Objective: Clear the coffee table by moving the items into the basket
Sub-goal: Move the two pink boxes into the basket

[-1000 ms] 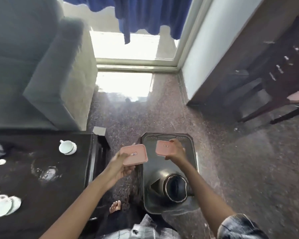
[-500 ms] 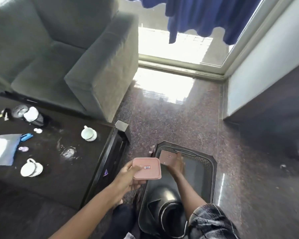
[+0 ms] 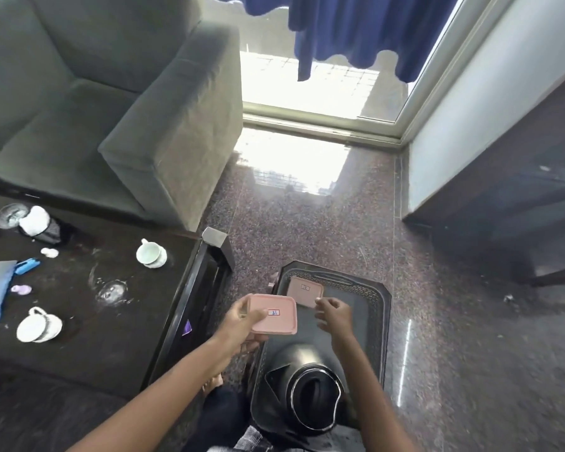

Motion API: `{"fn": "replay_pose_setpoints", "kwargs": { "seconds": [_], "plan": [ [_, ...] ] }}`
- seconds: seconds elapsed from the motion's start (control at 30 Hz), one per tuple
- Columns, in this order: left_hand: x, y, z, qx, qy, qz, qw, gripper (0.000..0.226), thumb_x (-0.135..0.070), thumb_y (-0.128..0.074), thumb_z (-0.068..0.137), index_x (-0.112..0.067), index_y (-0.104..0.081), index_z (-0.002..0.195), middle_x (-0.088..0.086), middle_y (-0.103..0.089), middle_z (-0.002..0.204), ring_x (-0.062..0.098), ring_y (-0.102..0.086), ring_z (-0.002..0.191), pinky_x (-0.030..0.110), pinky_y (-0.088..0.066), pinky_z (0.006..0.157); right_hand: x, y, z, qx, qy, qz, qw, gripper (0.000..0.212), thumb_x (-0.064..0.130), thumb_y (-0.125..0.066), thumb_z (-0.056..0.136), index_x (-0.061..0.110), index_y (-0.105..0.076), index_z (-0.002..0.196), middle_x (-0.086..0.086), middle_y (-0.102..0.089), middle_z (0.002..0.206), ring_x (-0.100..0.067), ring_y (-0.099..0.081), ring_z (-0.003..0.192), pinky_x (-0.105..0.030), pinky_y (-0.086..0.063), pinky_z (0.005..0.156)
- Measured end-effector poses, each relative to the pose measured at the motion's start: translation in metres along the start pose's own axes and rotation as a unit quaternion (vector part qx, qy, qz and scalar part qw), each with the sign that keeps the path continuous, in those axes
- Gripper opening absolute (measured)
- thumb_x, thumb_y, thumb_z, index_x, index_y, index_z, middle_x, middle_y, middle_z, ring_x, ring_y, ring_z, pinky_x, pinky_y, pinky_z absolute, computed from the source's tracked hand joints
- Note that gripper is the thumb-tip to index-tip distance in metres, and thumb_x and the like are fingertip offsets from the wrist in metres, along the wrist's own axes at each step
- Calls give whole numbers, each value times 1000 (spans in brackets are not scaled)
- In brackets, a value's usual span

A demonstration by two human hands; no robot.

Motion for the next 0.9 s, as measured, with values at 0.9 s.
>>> {"fn": "replay_pose_setpoints", "kwargs": {
  "seconds": [0.9],
  "plan": [
    [18, 5, -13, -18, 49, 24, 998, 25, -14, -44, 95, -14, -55, 117, 2, -65, 104, 19, -63, 85, 28, -47, 71, -60, -2, 51, -3, -109, -101, 989, 20, -4, -62, 78, 7, -56, 63, -12, -60, 65, -23, -59, 56, -31, -55, 47]
  ]
}}
Point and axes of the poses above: each hand's wrist, its own z-axis towards the middle knuckle, its own y-axis out of the back of the hand, x = y × z, the point moved 5 cm from there along z, towards the middle knuckle
